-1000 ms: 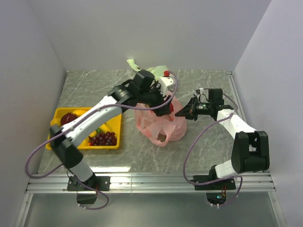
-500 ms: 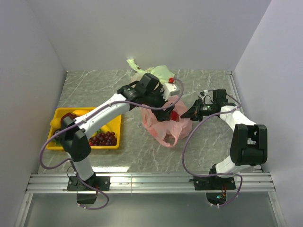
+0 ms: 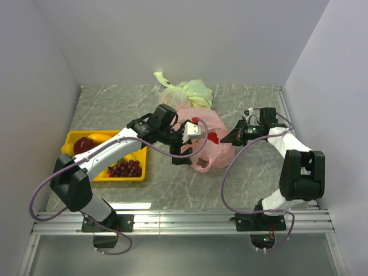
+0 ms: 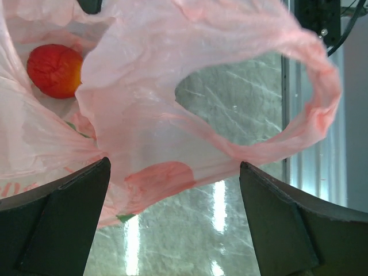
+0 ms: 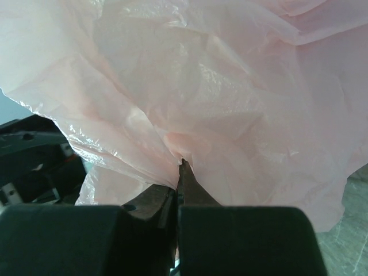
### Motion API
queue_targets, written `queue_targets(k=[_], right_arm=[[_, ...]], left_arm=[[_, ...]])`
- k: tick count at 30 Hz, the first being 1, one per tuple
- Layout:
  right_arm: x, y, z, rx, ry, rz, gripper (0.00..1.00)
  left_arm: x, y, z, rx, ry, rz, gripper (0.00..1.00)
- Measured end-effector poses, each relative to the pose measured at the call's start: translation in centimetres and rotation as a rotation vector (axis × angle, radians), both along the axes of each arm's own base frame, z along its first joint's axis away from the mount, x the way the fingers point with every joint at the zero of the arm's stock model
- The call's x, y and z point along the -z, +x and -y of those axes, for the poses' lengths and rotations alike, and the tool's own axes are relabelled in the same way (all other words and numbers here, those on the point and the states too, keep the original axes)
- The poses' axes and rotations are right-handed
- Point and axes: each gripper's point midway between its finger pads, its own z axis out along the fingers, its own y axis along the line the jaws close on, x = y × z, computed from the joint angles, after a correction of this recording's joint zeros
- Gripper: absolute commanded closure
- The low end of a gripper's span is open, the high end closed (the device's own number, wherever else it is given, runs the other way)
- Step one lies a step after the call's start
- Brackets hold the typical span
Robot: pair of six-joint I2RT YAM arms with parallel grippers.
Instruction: Place the fake fruits into the plastic bag and tie a complex knot
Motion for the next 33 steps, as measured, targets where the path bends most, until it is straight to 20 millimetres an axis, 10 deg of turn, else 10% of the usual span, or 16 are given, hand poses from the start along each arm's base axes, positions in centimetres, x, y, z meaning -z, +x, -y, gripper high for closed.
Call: queue_targets(k=[10, 15, 20, 29, 33], right_arm=[[0.0, -0.3, 0.0, -0.016, -0.004, 0.003, 1.00], [-0.1, -0.3, 0.2, -0.027, -0.012, 0.012, 1.00], [-0.4, 1.6, 0.7, -0.014, -0.014, 0.030, 1.00], [-1.0, 4.1, 0.9, -0.012, -0.018, 0.074, 1.00], [-0.5, 3.3, 0.3, -0.043, -0.025, 0.075, 1.00]], left_arm=[[1.0, 0.9, 3.0, 0.108, -0.107, 0.186, 0.01], [4.9, 1.2, 3.8, 0.196, -0.037, 0.153, 0.64], [7.8, -0.6, 3.2, 0.359, 0.090, 0.017, 0.99], [6.0, -6.3, -2.4, 0.555, 0.207, -0.071, 0.98], [2.6, -5.4, -3.1, 0.478, 0.154, -0.009, 0.51]])
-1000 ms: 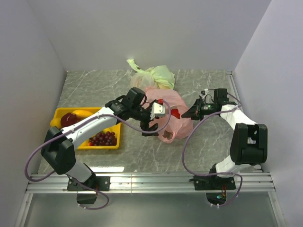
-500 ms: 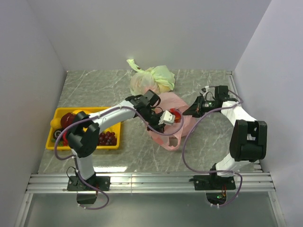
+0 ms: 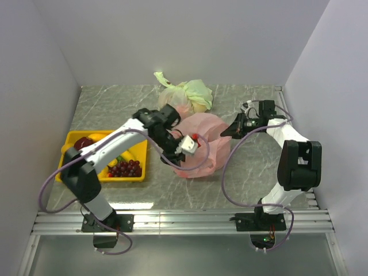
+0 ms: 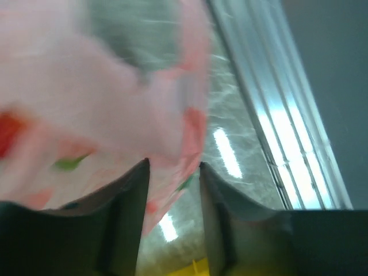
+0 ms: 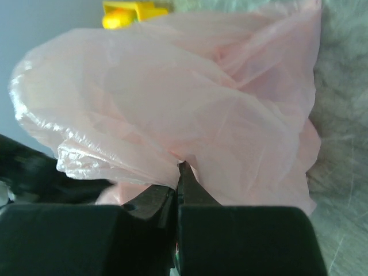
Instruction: Place the fake fruits into the plastic bag and tie a complex knot
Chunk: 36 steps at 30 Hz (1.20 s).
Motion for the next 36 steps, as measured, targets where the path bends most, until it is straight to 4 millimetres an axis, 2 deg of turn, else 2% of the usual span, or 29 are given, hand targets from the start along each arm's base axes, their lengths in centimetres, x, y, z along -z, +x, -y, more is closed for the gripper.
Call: queue_targets(k=[2, 4, 5, 7, 9, 12, 16, 19, 26, 32, 33, 36], right_arm=[[0.6, -0.8, -0.3, -0.015, -0.004, -0.014, 1.00], [1.1, -1.6, -0.5, -0.031, -0.011, -0.030, 1.00], [1.2, -1.9, -0.6, -0.037, -0.013, -0.035, 1.00], [1.2, -2.1, -0.7, -0.049, -0.019, -0.029, 1.00], [1.2, -2.3, -0.7, -0.058, -0.022, -0.021, 1.00], [1.2, -2.4, -0.7, -0.064, -0.026, -0.015, 1.00], [1.2, -2.5, -0.7, -0.073, -0.029, -0.012, 1.00], [1.2, -2.7, -0.7, -0.081, -0.032, -0.011, 1.00], [1.1, -3.2, -0.6, -0.112, -0.045, 0.000, 1.00], [1.1, -3.5, -0.9, -0.139, -0.054, 0.007, 1.00], [0.9, -3.4, -0.9, -0.146, -0.057, 0.016, 1.00], [0.7, -3.3, -0.9, -0.162, -0.070, 0.039, 1.00]], left_arm=[[-2.0, 1.8, -0.2, -0.086, -0.060, 0.055, 0.30], [-4.2, 3.9, -0.6, -0.191, -0.145, 0.153, 0.18], [-5.0, 4.7, -0.9, -0.233, -0.181, 0.195, 0.09], [-6.6, 5.6, -1.2, -0.293, -0.268, 0.315, 0.01], [-7.5, 5.9, -1.5, -0.321, -0.344, 0.421, 0.01], [-7.3, 6.8, -1.5, -0.333, -0.410, 0.559, 0.01], [-4.5, 8.3, -1.3, -0.326, -0.440, 0.719, 0.01], [-2.9, 8.5, -0.8, -0.277, -0.462, 0.829, 0.01], [-4.4, 9.7, 2.7, -0.183, -0.607, 1.115, 0.01], [-4.2, 10.2, 4.6, -0.166, -0.662, 1.212, 0.01], [-4.2, 10.3, 4.9, -0.167, -0.670, 1.217, 0.03], [-4.9, 10.7, 5.6, -0.195, -0.689, 1.186, 0.37]])
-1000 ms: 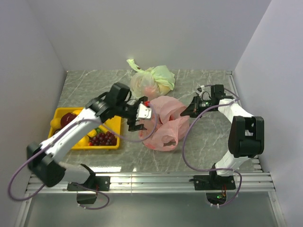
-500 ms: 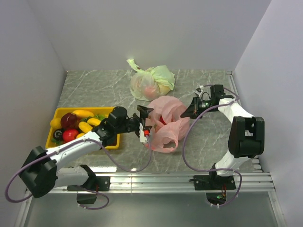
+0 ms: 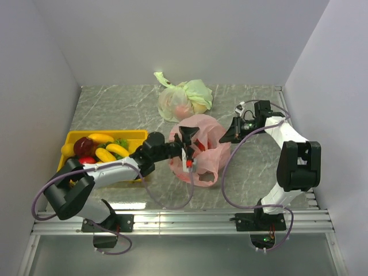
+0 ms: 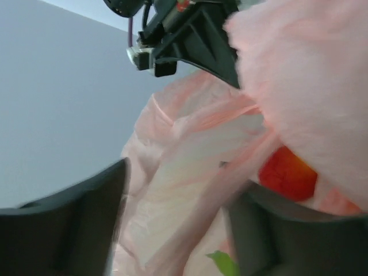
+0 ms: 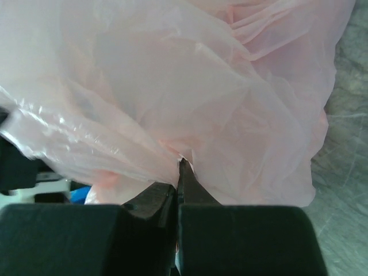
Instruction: Place the fake fruits into the plastic bag and tie a complex knot
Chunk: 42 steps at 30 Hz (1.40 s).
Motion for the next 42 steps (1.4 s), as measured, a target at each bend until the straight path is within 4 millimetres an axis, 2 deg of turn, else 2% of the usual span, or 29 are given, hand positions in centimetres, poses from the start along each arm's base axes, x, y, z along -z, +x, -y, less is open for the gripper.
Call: queue_targets(k=[1, 2, 4, 5, 7, 9, 12, 13, 15, 18, 19, 21, 22, 23, 24, 25, 26, 28, 31, 34, 36, 38, 40, 42], right_arm=[[0.0, 0.0, 0.1, -0.004, -0.008, 0.009, 1.00], [0.0, 0.1, 0.2, -0.008, -0.017, 0.018, 1.00], [0.3, 0.2, 0.4, -0.017, -0.042, 0.039, 1.00], [0.5, 0.2, 0.5, -0.025, -0.056, 0.053, 1.00], [0.4, 0.1, 0.2, -0.052, -0.055, 0.084, 1.00], [0.0, 0.0, -0.4, -0.091, -0.064, 0.145, 1.00], [-0.3, 0.0, -0.8, -0.134, -0.106, 0.233, 1.00], [-0.3, 0.1, -0.8, -0.140, -0.116, 0.257, 1.00], [-0.3, 0.5, -0.6, -0.155, -0.145, 0.319, 1.00], [0.0, 1.0, -0.3, -0.172, -0.181, 0.384, 1.00], [0.2, 1.0, -0.3, -0.178, -0.191, 0.391, 1.00], [0.8, 0.6, -0.1, -0.186, -0.205, 0.381, 1.00], [1.1, 0.4, 0.0, -0.188, -0.215, 0.367, 1.00], [1.3, 0.0, 0.1, -0.190, -0.220, 0.348, 1.00], [1.5, -0.4, 0.2, -0.191, -0.223, 0.330, 1.00], [1.6, -0.6, 0.2, -0.193, -0.224, 0.319, 1.00], [1.6, -0.7, 0.1, -0.194, -0.227, 0.315, 1.00], [1.4, -0.9, 0.1, -0.188, -0.227, 0.301, 1.00], [1.0, -1.1, 0.0, -0.178, -0.225, 0.296, 1.00], [0.6, -1.2, -0.1, -0.165, -0.220, 0.287, 1.00], [0.4, -1.2, -0.2, -0.156, -0.217, 0.280, 1.00], [0.3, -1.3, -0.2, -0.149, -0.215, 0.276, 1.00], [0.2, -1.3, -0.3, -0.148, -0.214, 0.272, 1.00], [0.2, -1.4, -0.5, -0.149, -0.213, 0.267, 1.00]], left_arm=[[-0.6, 0.2, 0.4, -0.002, -0.018, -0.046, 0.51], [-1.6, 0.6, 0.8, -0.007, -0.038, -0.094, 0.72], [-4.8, 1.9, 1.7, -0.019, -0.112, -0.238, 0.92], [-7.2, 2.8, 2.2, -0.020, -0.161, -0.319, 1.00], [-10.9, 4.6, 2.2, -0.031, -0.258, -0.474, 1.00], [-11.3, 6.6, 1.9, -0.064, -0.329, -0.730, 1.00], [-9.9, 10.6, 0.4, -0.153, -0.459, -1.127, 0.99], [-8.8, 12.1, -0.4, -0.187, -0.508, -1.274, 0.99], [-5.1, 14.4, -2.2, -0.274, -0.601, -1.591, 0.99], [0.4, 15.7, -3.9, -0.414, -0.684, -1.961, 0.99], [1.5, 15.6, -4.0, -0.447, -0.698, -2.040, 1.00], [2.2, 15.2, -3.8, -0.478, -0.719, -2.142, 0.80], [2.0, 15.1, -3.7, -0.478, -0.729, -2.166, 0.72], [1.4, 15.3, -3.6, -0.469, -0.742, -2.167, 0.55], [0.5, 15.6, -3.7, -0.453, -0.758, -2.157, 0.48], [-0.3, 16.0, -3.9, -0.442, -0.768, -2.146, 0.29], [-1.0, 16.3, -4.0, -0.431, -0.771, -2.121, 0.17], [-2.8, 16.6, -4.5, -0.414, -0.771, -2.064, 0.01], [-5.8, 15.9, -6.6, -0.409, -0.758, -1.949, 0.01], [-9.9, 13.8, -10.2, -0.393, -0.745, -1.791, 0.01], [-12.1, 12.3, -14.0, -0.394, -0.720, -1.663, 0.01], [-13.7, 10.9, -18.9, -0.454, -0.693, -1.506, 0.01], [-13.9, 9.1, -22.7, -0.529, -0.624, -1.381, 0.01], [-13.0, 6.7, -24.5, -0.574, -0.508, -1.309, 0.02]])
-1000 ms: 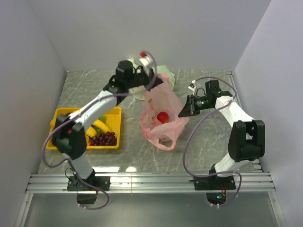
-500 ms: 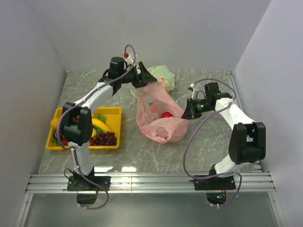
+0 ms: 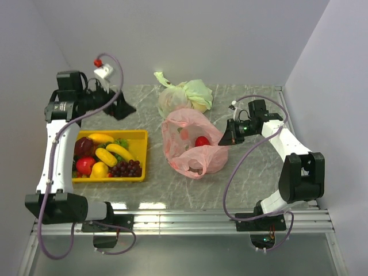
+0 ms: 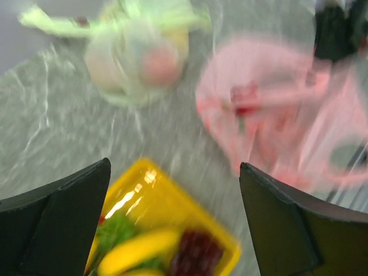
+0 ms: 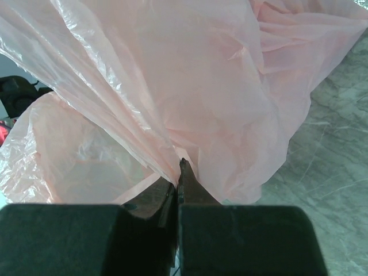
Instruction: Place the fake fruits into the plastic bag and tie a complex knot
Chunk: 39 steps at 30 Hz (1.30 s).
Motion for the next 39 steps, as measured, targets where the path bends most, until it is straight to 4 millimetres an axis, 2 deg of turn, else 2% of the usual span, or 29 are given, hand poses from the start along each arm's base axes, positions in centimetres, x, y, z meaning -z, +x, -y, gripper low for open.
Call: queue_targets(k=[4, 7, 11, 14, 18, 24, 33, 36, 39], right_arm=[[0.0, -0.1, -0.1, -0.001, -0.002, -0.002, 1.00], [0.0, 0.0, -0.1, 0.002, -0.002, -0.005, 1.00], [0.0, -0.1, -0.1, 0.008, 0.001, -0.014, 1.00], [0.0, -0.1, -0.2, 0.013, 0.003, -0.020, 1.00], [-0.1, -0.1, -0.2, 0.016, 0.004, -0.025, 1.00], [-0.1, -0.1, -0.3, 0.017, 0.005, -0.028, 1.00], [-0.1, -0.2, -0.3, 0.015, 0.005, -0.029, 1.00], [-0.1, -0.2, -0.3, 0.015, 0.005, -0.029, 1.00], [-0.1, -0.2, -0.3, 0.015, 0.005, -0.029, 1.00]], left_arm=[[5.7, -5.4, -0.9, 0.150, 0.218, -0.057, 0.03], [11.7, -9.5, -1.9, 0.250, 0.330, -0.197, 0.07], [17.7, -13.4, -3.2, 0.355, 0.451, -0.346, 0.08], [20.3, -14.8, -3.9, 0.394, 0.527, -0.405, 0.10], [22.2, -14.9, -4.1, 0.427, 0.612, -0.411, 0.10], [24.7, -13.2, -4.0, 0.440, 0.687, -0.397, 0.11], [29.1, -12.7, -4.2, 0.451, 0.765, -0.426, 0.18], [30.2, -12.6, -3.9, 0.453, 0.777, -0.428, 0.25], [30.9, -12.6, -4.0, 0.450, 0.788, -0.443, 0.43]])
